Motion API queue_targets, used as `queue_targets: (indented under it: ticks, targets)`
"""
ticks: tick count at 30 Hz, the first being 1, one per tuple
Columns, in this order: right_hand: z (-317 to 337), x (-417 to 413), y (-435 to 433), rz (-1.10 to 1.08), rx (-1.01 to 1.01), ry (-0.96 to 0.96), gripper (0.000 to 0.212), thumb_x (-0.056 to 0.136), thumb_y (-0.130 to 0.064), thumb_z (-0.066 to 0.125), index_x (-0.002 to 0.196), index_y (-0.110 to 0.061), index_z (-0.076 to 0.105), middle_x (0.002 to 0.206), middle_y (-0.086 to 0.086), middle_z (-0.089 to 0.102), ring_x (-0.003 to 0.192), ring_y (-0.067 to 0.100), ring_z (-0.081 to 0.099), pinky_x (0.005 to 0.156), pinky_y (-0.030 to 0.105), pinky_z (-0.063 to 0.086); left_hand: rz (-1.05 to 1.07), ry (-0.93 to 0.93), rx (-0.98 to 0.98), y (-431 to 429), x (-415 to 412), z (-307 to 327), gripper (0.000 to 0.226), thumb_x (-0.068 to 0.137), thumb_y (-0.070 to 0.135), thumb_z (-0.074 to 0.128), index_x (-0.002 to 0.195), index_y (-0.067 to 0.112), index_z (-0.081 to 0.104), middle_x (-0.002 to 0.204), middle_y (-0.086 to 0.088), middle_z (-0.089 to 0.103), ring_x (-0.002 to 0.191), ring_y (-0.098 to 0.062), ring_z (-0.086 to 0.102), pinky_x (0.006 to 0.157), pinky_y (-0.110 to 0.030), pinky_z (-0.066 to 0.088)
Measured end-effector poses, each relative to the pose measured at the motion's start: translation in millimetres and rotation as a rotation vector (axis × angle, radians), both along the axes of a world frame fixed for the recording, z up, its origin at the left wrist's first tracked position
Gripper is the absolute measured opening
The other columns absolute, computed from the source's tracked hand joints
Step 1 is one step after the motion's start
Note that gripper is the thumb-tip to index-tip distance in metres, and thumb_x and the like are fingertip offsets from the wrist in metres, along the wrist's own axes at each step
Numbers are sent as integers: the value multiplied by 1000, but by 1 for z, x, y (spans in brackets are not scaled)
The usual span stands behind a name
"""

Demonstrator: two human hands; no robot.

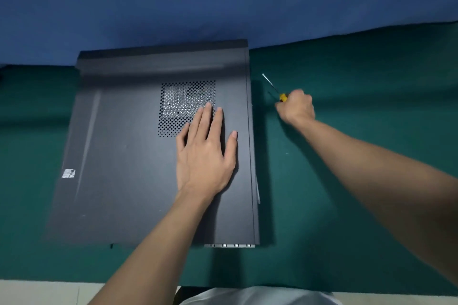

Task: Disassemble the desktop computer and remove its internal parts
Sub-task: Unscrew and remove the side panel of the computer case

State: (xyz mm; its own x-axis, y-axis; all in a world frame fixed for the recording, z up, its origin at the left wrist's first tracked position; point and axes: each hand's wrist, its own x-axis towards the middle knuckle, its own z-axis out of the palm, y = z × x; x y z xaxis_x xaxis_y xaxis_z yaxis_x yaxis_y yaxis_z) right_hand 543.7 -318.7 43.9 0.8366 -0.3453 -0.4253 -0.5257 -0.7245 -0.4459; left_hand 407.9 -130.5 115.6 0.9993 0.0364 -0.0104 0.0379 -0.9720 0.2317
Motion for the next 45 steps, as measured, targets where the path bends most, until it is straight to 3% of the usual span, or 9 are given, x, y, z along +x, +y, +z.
queue_targets:
  ticks: [9,17,21,24,28,32,36,39,45]
  targets:
    - [-27,28,20,46,-159,71,25,85,-20,58,108,-9,58,106,14,62,100,36,62,84,40,51,12,-13,0,0,-1,-1,60,99,50,30,149,19,36,158,0,28,148,-11,16,117,-35,15]
    - [14,9,-3,-52,37,-9,22,84,-25,60,99,-10,63,105,15,63,91,34,60,72,28,44,0,-23,-33,2,-1,0,59,99,51,30,149,21,37,159,2,27,148,-9,15,118,-35,14]
    - [46,-44,-5,-105,216,-116,22,86,-32,64,97,-14,59,95,6,60,92,28,57,74,29,42,-18,-63,-149,8,-4,3,50,99,42,43,143,17,46,155,1,36,146,-10,22,117,-31,13]
    - [66,-98,5,-185,320,-184,21,87,-32,64,96,-18,51,100,3,58,82,18,54,61,28,40,-68,-62,-255,16,-13,8,44,99,30,48,140,14,51,152,0,41,144,-13,27,115,-27,14]
    - [89,-169,26,-251,426,-259,17,86,-30,67,86,-21,53,89,3,63,74,23,56,65,33,44,-183,-50,-261,29,-45,10,43,101,24,45,142,12,48,152,-2,40,144,-15,28,115,-30,19]
    - [111,-232,50,-288,453,-309,13,89,-33,65,86,-20,60,79,0,67,53,10,57,57,29,47,-234,-66,-281,40,-80,9,41,100,21,47,139,12,52,150,-1,43,143,-15,31,114,-32,23]
    - [120,-285,71,-300,444,-322,18,92,-35,58,81,-22,64,71,-6,68,51,4,55,58,25,45,-254,-68,-314,46,-107,10,39,100,21,48,138,13,54,150,1,43,143,-14,31,113,-31,23]
    - [117,-320,86,-292,483,-292,23,96,-36,52,81,-22,62,70,-7,67,48,1,55,57,26,46,-148,-99,-419,45,-129,11,31,96,19,56,126,11,63,142,-1,52,135,-18,41,108,-34,28]
    - [93,-364,106,-290,585,-184,27,99,-31,45,82,-18,62,70,-5,62,52,9,45,59,31,35,422,-114,-482,25,-165,17,28,83,39,73,84,15,60,94,-3,53,98,-26,46,85,-33,33]
